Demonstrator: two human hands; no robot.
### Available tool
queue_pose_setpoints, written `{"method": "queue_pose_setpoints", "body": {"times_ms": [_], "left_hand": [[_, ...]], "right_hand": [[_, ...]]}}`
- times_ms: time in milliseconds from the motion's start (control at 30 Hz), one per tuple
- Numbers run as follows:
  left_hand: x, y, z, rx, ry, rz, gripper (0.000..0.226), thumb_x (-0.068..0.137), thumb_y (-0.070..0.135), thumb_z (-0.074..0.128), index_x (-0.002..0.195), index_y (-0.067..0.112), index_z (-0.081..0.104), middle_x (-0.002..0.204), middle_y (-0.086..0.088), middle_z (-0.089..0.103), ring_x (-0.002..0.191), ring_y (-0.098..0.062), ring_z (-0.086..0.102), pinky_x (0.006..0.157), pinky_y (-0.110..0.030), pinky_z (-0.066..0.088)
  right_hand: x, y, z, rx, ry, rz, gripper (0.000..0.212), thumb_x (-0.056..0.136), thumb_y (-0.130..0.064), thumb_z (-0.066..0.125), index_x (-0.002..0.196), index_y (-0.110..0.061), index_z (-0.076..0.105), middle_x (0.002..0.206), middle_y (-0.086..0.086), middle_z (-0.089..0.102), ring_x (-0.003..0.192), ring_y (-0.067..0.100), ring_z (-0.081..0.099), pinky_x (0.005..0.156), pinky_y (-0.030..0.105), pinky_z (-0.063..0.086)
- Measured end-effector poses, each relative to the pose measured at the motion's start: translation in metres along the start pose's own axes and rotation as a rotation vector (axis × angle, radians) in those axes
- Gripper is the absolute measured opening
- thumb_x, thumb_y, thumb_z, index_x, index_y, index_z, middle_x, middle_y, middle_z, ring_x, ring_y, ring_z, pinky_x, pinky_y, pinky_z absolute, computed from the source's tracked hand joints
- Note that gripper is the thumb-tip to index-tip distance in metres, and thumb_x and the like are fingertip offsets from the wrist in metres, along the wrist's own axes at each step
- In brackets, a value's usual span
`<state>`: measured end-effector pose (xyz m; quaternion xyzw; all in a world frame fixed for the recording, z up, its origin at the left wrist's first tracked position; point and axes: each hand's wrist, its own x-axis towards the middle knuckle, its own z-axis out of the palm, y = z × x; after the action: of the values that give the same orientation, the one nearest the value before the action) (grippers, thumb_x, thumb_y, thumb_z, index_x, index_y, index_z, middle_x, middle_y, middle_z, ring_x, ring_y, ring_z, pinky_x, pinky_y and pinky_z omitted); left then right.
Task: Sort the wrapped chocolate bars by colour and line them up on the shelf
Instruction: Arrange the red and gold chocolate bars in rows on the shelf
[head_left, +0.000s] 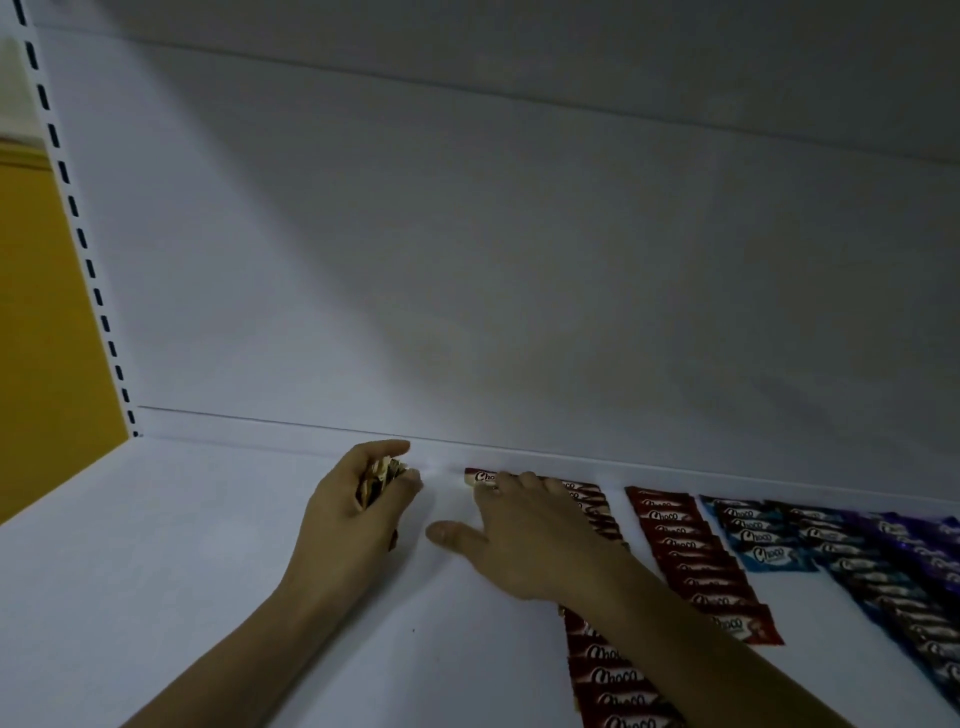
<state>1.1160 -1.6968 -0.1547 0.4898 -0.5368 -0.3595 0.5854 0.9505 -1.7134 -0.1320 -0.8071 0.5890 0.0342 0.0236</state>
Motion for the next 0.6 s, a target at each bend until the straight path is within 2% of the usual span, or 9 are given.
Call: {"method": "queue_pose_setpoints", "body": {"times_ms": [133,300,367,400,433,500,567,600], "left_hand": [[0.000,0.008,-0.001,-0.143,-0.034,-0.077,0.019,0.096,0.019,0.053,0.106,0.025,0.068,0.087,0.005,0.073,0.050,-0.006,0.051,0.043,-0.016,0.039],[0.003,0.015,-0.006,-0.395,-0.010,-0.244,0.023,0.096,0.024,0.050,0.101,0.022,0.072,0.093,0.000,0.075,0.047,-0.009,0.051,0.040,-0.017,0.038],[0.003,0.015,-0.007,-0.458,-0.041,-0.266,0.023,0.093,0.026,0.051,0.098,0.022,0.074,0.097,-0.003,0.074,0.047,-0.011,0.051,0.039,-0.018,0.037],[0.003,0.015,-0.007,-0.492,-0.072,-0.277,0.023,0.091,0.028,0.053,0.097,0.023,0.075,0.098,-0.004,0.074,0.047,-0.011,0.051,0.038,-0.018,0.037],[0.004,0.015,-0.007,-0.532,-0.111,-0.292,0.023,0.086,0.030,0.056,0.097,0.023,0.075,0.100,-0.005,0.074,0.047,-0.012,0.051,0.037,-0.019,0.036],[0.005,0.014,-0.006,-0.593,-0.201,-0.316,0.032,0.077,0.036,0.060,0.102,0.021,0.074,0.102,-0.012,0.072,0.045,-0.014,0.049,0.036,-0.020,0.034],[0.004,0.012,-0.004,-0.615,-0.302,-0.328,0.042,0.077,0.036,0.067,0.114,0.017,0.068,0.109,-0.022,0.066,0.045,-0.015,0.047,0.038,-0.020,0.032],[0.003,0.012,-0.002,-0.631,-0.348,-0.335,0.049,0.077,0.038,0.068,0.120,0.014,0.064,0.111,-0.026,0.063,0.046,-0.015,0.046,0.039,-0.020,0.032]], "right_hand": [[0.003,0.001,0.004,-0.028,0.028,-0.004,0.088,0.085,-0.076,0.021,0.147,-0.014,0.028,0.150,0.007,0.034,0.134,0.026,0.032,0.112,0.041,0.021],[0.004,0.006,0.001,0.028,0.063,0.001,0.074,0.088,-0.070,0.029,0.142,-0.020,0.038,0.143,0.003,0.043,0.128,0.024,0.037,0.108,0.039,0.023],[0.003,0.006,-0.001,0.009,0.088,-0.007,0.066,0.091,-0.065,0.030,0.138,-0.021,0.044,0.137,0.002,0.049,0.124,0.023,0.041,0.106,0.039,0.025],[0.003,0.005,-0.004,0.024,0.146,-0.025,0.058,0.094,-0.061,0.030,0.129,-0.022,0.053,0.127,0.002,0.056,0.118,0.022,0.046,0.103,0.038,0.029],[0.002,0.002,-0.008,0.092,0.233,-0.057,0.049,0.096,-0.057,0.031,0.114,-0.021,0.061,0.112,-0.001,0.062,0.108,0.020,0.052,0.098,0.038,0.035],[0.001,-0.005,-0.019,0.484,0.352,-0.125,0.043,0.096,-0.051,0.038,0.086,-0.019,0.065,0.082,-0.003,0.065,0.084,0.016,0.060,0.082,0.038,0.044],[-0.001,-0.014,-0.028,0.968,0.262,-0.219,0.033,0.089,-0.049,0.054,0.085,-0.019,0.068,0.084,-0.003,0.070,0.083,0.010,0.065,0.082,0.036,0.051],[-0.001,-0.017,-0.029,1.068,0.227,-0.260,0.026,0.084,-0.046,0.063,0.087,-0.020,0.069,0.088,-0.007,0.072,0.086,0.007,0.067,0.083,0.033,0.053]]}}
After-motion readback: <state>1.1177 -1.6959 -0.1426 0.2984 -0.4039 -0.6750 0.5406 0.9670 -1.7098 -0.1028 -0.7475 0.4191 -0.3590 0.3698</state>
